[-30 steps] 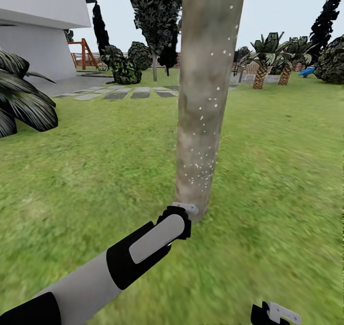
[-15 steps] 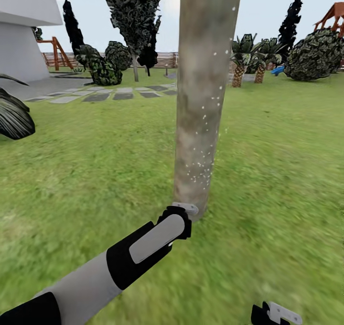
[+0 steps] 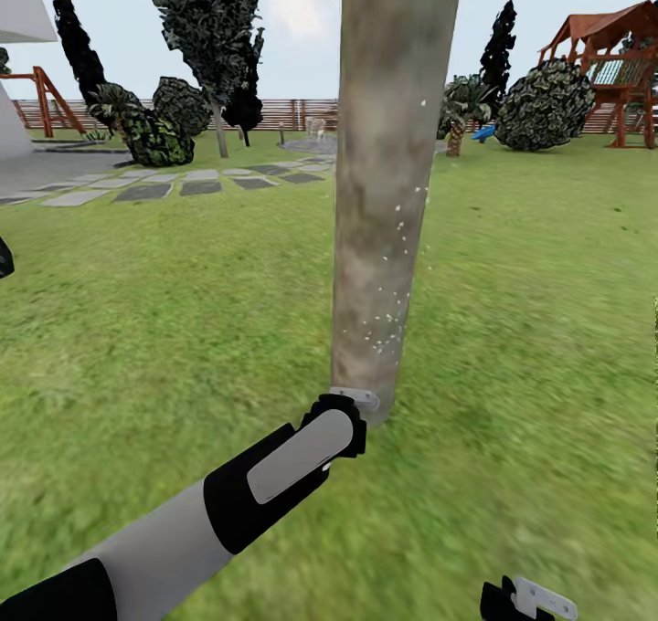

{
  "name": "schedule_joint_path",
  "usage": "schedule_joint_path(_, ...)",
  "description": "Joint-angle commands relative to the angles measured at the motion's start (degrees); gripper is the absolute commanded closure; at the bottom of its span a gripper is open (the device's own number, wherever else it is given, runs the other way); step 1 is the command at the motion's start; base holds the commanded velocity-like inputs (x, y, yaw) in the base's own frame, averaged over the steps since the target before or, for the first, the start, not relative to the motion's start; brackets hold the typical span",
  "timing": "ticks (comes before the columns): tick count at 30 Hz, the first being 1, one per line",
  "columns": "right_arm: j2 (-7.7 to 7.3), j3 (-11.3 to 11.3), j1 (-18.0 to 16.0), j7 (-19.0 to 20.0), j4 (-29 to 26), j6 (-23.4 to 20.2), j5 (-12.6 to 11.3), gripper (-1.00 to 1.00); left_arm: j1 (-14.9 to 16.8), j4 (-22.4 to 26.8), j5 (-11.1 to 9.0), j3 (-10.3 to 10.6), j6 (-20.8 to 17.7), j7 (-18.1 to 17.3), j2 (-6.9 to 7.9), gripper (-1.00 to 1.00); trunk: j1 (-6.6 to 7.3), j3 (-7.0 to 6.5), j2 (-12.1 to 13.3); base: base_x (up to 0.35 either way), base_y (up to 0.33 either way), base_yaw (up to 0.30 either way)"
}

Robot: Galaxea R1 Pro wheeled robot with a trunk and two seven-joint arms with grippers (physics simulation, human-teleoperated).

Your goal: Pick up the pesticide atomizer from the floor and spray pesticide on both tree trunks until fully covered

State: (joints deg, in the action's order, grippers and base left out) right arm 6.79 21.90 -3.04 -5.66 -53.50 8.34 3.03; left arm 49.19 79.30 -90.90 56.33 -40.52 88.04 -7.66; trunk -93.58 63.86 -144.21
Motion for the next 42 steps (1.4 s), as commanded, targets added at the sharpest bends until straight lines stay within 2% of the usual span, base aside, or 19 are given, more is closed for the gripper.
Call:
schedule_joint_path(1,0.06,0.1,0.0,-0.1,0.0,0.1,0.3,1.0,0.0,0.1,-0.3,0.0,-0.6,0.5,0.01,1.0,0.0,0.05,0.0,0.096,0.344,-0.245)
schedule_joint_path(31,0.06,0.1,0.0,-0.1,0.0,0.2,0.3,1.0,-0.2,0.1,-0.3,0.1,-0.6,0.5,0.01,1.0,0.0,0.05,0.0,0.075,0.344,-0.21)
schedule_joint_path(42,0.06,0.2,0.0,-0.1,0.0,0.2,0.3,1.0,-0.2,0.1,-0.3,0.1,-0.6,0.5,0.01,1.0,0.0,0.05,0.0,0.008,0.147,-0.246)
